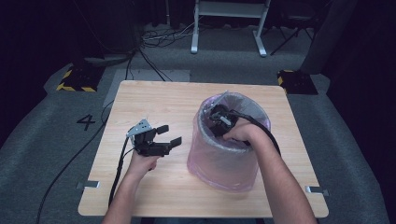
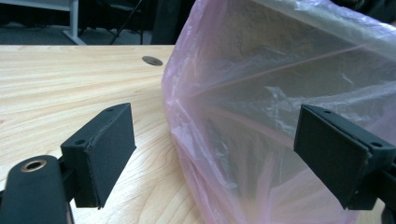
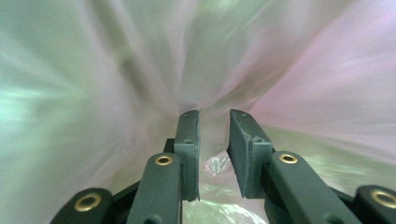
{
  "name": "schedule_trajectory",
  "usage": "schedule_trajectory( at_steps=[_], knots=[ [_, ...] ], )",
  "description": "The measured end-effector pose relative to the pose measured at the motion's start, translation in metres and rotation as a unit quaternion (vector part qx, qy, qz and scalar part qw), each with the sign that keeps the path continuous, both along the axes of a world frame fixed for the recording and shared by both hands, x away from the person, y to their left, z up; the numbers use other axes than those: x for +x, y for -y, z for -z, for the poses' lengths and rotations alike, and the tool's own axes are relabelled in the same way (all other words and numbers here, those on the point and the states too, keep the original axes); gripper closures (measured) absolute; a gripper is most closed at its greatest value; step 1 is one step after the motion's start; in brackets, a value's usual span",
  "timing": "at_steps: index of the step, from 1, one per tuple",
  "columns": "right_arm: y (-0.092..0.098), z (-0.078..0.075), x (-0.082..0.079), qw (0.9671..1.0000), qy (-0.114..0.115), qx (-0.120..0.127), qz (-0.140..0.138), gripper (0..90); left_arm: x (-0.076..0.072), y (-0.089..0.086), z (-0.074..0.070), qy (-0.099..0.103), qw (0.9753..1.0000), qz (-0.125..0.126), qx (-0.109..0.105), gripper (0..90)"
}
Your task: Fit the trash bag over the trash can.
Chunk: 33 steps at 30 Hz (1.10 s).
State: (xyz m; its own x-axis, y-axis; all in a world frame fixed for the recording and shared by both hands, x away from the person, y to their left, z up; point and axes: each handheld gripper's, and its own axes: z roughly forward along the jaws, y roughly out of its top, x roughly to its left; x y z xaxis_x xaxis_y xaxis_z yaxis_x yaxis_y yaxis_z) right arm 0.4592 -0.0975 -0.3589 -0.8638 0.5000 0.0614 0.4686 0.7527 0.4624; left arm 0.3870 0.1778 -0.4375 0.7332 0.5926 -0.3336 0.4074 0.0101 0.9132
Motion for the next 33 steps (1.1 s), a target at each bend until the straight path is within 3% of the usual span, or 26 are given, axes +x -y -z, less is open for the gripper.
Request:
schedule_trajectory(
  at_steps=[2, 4, 9, 14, 15, 18, 24, 28, 31, 33],
  knots=[
    [0.007, -0.011, 0.001, 0.9993, 0.019, 0.014, 0.028, 74.1, -0.001, 0.001, -0.001, 0.002, 1.0, -0.001, 0.001, 11.7],
    [0.013, -0.019, 0.001, 0.9982, 0.035, 0.033, 0.036, 72.1, -0.002, 0.001, -0.002, 0.003, 1.0, -0.003, 0.007, 10.7],
    [0.031, -0.038, -0.004, 0.9917, 0.082, 0.082, 0.056, 57.6, -0.002, 0.001, -0.002, 0.005, 1.0, -0.003, 0.006, 9.2],
    [0.046, -0.051, -0.006, 0.9856, 0.106, 0.105, 0.079, 67.5, -0.002, 0.002, -0.001, 0.005, 1.0, -0.001, 0.006, 9.2],
    [0.049, -0.052, -0.006, 0.9851, 0.107, 0.107, 0.081, 76.2, -0.002, 0.003, -0.001, 0.004, 1.0, -0.003, 0.006, 9.2],
    [0.055, -0.055, -0.007, 0.9838, 0.107, 0.113, 0.088, 86.8, -0.002, 0.002, -0.001, 0.003, 1.0, -0.003, 0.003, 9.3],
    [0.072, -0.068, -0.013, 0.9775, 0.122, 0.14, 0.099, 89.9, -0.002, 0.002, 0.0, 0.001, 1.0, -0.003, 0.004, 9.3],
    [0.087, -0.078, -0.021, 0.9684, 0.144, 0.177, 0.101, 83.5, -0.002, 0.002, 0.001, 0.001, 1.0, -0.003, 0.004, 9.3],
    [0.097, -0.083, -0.028, 0.9603, 0.168, 0.199, 0.1, 73.4, -0.002, 0.003, 0.001, 0.0, 1.0, -0.002, 0.004, 9.3],
    [0.103, -0.085, -0.032, 0.954, 0.182, 0.213, 0.105, 59.6, -0.002, 0.003, 0.001, -0.001, 1.0, -0.001, 0.005, 9.3]
  ],
)
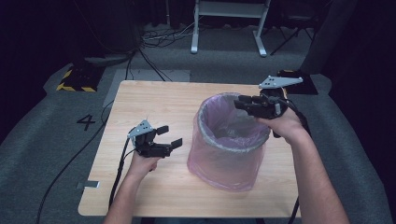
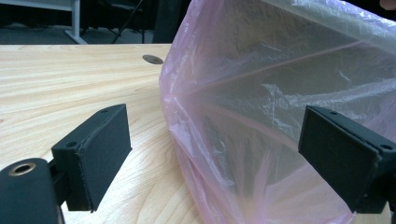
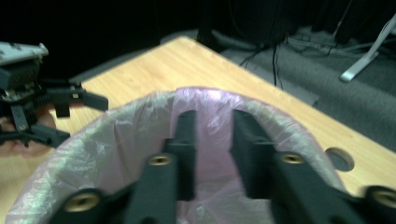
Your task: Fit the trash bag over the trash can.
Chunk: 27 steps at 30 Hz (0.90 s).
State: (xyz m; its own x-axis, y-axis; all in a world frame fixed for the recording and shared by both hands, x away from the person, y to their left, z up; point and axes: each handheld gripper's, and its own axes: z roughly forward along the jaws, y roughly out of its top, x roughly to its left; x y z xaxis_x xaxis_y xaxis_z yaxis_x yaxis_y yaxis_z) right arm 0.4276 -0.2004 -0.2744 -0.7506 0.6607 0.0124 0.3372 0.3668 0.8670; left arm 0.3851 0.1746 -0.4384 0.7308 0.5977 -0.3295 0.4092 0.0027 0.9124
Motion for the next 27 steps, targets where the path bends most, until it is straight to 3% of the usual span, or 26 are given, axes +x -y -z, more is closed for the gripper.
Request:
schedule_trajectory(
  at_steps=[1, 3, 6, 11, 17, 20, 27],
  knots=[
    [0.002, 0.0, -0.001, 1.0, 0.006, 0.001, 0.003, 58.3, 0.0, 0.001, 0.0, 0.001, 1.0, 0.0, 0.002, 9.3],
    [0.006, 0.0, -0.003, 0.9998, 0.013, 0.006, 0.012, 39.9, 0.0, 0.001, 0.0, 0.001, 1.0, 0.001, 0.001, 9.3],
    [0.01, -0.001, -0.004, 0.9993, 0.024, 0.013, 0.026, 21.6, 0.0, 0.002, 0.0, 0.0, 1.0, 0.0, 0.001, 8.9],
    [0.022, 0.0, -0.004, 0.9982, 0.036, 0.038, 0.03, 6.1, 0.0, 0.002, 0.001, -0.002, 1.0, 0.001, 0.003, 8.8],
    [0.04, 0.004, -0.009, 0.9958, 0.049, 0.058, 0.053, 0.3, -0.001, 0.003, 0.001, -0.002, 1.0, 0.004, 0.004, 8.7],
    [0.053, 0.008, -0.014, 0.9934, 0.064, 0.065, 0.07, 0.0, 0.0, 0.003, 0.001, -0.002, 1.0, 0.004, 0.003, 8.7],
    [0.075, 0.017, -0.025, 0.9899, 0.07, 0.08, 0.095, 0.0, 0.001, 0.008, 0.002, -0.002, 0.9999, 0.008, 0.011, 8.7]
  ],
)
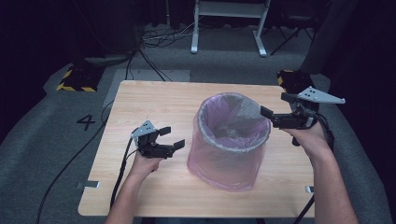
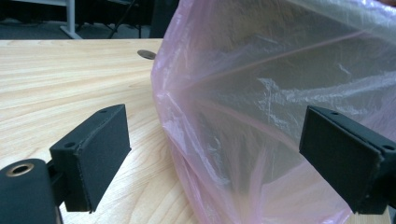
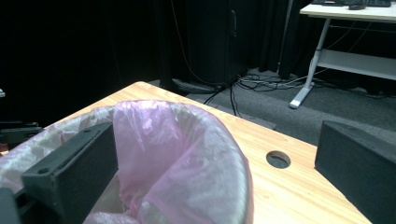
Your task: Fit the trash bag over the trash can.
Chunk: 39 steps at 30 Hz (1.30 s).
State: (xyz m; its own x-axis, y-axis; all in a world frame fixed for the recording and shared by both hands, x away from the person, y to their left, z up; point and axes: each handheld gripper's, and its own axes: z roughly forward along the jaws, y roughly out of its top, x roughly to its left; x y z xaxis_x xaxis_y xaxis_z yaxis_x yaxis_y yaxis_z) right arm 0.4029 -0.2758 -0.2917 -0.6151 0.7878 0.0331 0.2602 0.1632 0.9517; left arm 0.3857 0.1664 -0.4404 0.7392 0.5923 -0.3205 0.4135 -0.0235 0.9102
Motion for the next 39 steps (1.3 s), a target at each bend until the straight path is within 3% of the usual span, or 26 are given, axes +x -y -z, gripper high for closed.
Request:
schedule_trajectory(
  at_steps=[14, 26, 32, 35, 39],
  knots=[
    [0.052, 0.035, -0.022, 0.9983, -0.01, 0.008, 0.056, 0.0, 0.001, 0.005, 0.005, -0.002, 0.9998, -0.009, 0.018, 8.4],
    [0.078, 0.091, -0.041, 0.9955, -0.035, 0.011, 0.088, 0.0, -0.009, 0.006, 0.011, 0.01, 0.9983, -0.038, 0.043, 8.4],
    [0.086, 0.115, -0.049, 0.9936, -0.048, 0.021, 0.1, 0.0, -0.02, -0.006, 0.022, 0.011, 0.9958, -0.071, 0.058, 8.4],
    [0.091, 0.128, -0.054, 0.9922, -0.059, 0.025, 0.107, 0.0, -0.025, -0.014, 0.025, 0.008, 0.9953, -0.078, 0.057, 8.4],
    [0.098, 0.144, -0.061, 0.9902, -0.071, 0.027, 0.117, 0.0, -0.036, -0.028, 0.032, -0.001, 0.9935, -0.085, 0.076, 8.4]
  ],
)
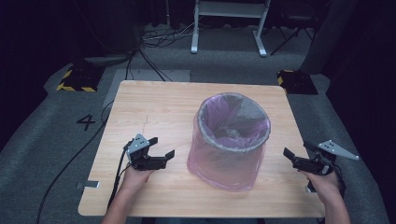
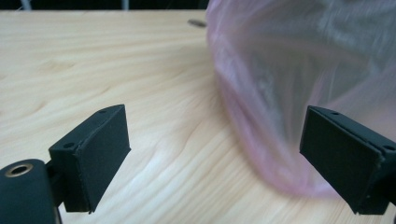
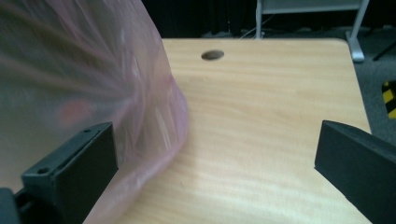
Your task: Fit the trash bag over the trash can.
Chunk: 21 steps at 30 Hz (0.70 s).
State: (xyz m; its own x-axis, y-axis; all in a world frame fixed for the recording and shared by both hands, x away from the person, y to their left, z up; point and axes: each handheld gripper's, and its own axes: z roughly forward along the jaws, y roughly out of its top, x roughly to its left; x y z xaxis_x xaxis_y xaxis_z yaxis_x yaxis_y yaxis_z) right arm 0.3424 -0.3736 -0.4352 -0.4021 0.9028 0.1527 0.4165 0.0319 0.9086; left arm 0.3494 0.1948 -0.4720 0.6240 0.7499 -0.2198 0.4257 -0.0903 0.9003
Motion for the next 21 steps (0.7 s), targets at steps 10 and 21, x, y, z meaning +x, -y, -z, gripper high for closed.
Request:
schedule_trajectory(
  at_steps=[10, 21],
  knots=[
    [0.007, 0.04, -0.015, 0.999, -0.035, -0.018, 0.022, 0.0, -0.029, -0.038, 0.014, -0.025, 0.9993, -0.029, 0.005, 8.2],
    [0.012, 0.058, -0.028, 0.9978, -0.057, 0.001, 0.035, 0.0, -0.047, -0.046, 0.027, -0.054, 0.9956, -0.068, 0.033, 7.7]
  ],
)
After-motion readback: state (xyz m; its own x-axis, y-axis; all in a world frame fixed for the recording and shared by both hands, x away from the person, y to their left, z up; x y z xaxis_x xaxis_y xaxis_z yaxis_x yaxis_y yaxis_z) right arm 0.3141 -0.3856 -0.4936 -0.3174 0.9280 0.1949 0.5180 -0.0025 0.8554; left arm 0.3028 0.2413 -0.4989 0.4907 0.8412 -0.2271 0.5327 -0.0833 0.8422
